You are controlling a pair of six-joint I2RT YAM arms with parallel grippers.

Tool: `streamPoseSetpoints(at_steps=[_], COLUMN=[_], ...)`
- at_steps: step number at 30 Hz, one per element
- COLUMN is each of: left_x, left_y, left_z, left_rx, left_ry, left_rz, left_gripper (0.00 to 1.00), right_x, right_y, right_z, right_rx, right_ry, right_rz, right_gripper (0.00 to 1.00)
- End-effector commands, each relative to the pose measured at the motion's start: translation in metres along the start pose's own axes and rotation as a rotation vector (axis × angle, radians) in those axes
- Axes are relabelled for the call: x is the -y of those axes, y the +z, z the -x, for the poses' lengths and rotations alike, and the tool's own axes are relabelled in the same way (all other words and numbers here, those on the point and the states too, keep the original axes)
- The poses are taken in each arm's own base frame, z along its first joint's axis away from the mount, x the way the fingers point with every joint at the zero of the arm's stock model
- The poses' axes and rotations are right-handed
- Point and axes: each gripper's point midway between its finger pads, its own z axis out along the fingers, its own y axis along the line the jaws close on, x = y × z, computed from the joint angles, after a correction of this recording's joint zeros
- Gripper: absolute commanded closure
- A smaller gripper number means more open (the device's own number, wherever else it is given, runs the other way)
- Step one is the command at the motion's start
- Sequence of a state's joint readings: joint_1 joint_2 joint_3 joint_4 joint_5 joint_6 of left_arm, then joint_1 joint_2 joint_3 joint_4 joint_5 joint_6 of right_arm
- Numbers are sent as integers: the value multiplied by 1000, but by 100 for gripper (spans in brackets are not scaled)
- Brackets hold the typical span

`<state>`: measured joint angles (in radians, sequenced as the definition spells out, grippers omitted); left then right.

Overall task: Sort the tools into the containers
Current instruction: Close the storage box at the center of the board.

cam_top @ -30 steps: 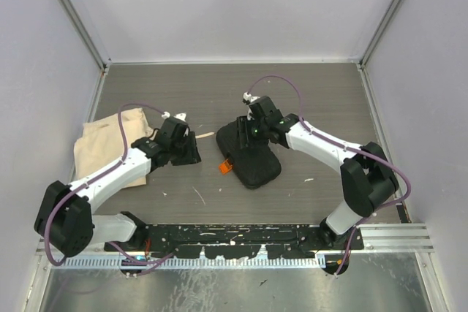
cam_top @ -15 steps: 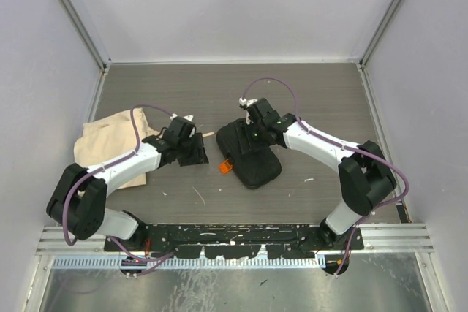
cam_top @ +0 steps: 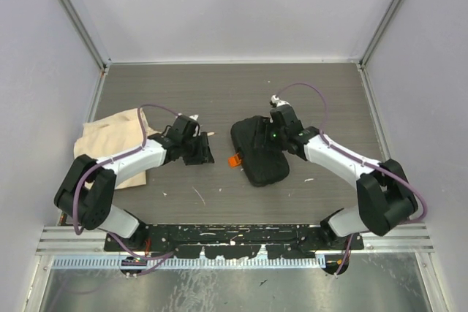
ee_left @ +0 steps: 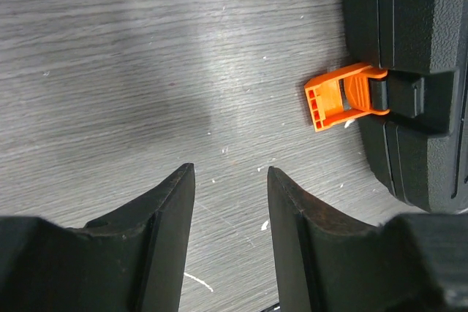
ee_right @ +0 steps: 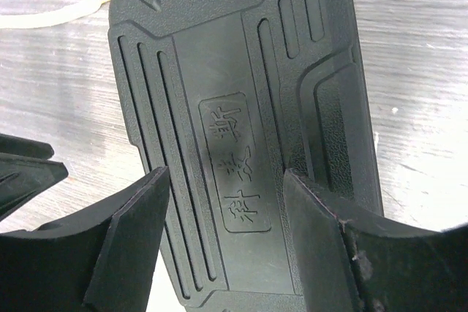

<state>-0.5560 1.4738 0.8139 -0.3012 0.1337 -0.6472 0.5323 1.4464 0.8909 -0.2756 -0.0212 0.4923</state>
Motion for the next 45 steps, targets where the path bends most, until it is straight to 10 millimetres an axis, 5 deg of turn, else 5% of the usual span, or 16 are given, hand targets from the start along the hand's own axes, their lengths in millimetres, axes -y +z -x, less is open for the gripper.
streamPoseSetpoints(at_steps=[1, 6, 11, 18, 26, 31, 38, 45], left_x=[29, 33, 29, 30, 18, -2, -28, -38], left_y=[-1, 7, 5, -3, -11, -25, -78, -89], left_z=[26, 24, 24, 24, 24, 31, 45, 36], left_rx=[59, 41, 60, 73, 108, 171, 364, 393], left_ry=[-10, -36, -47, -59, -94, -191, -262, -270], left_rz=[-103, -124, -112, -119, -73, -56, -34, -32], left_gripper=[55, 56, 56, 54, 50, 49, 47, 46], right_x=[51, 17, 19, 41, 3, -32, -91, -105], right_y=[-12, -31, -53, -47, -55, -54, -31, 10], right_z=[-62, -21, 15, 15, 27, 19, -14, -46], right_rx=[-152, -26, 78, 28, 70, 35, -23, -130], right_ry=[147, 88, -36, -32, -145, -210, -321, -455], right_rz=[-192, -34, -76, -215, -77, -69, -76, -194], right_gripper=[31, 31, 30, 28, 27, 36, 45, 50])
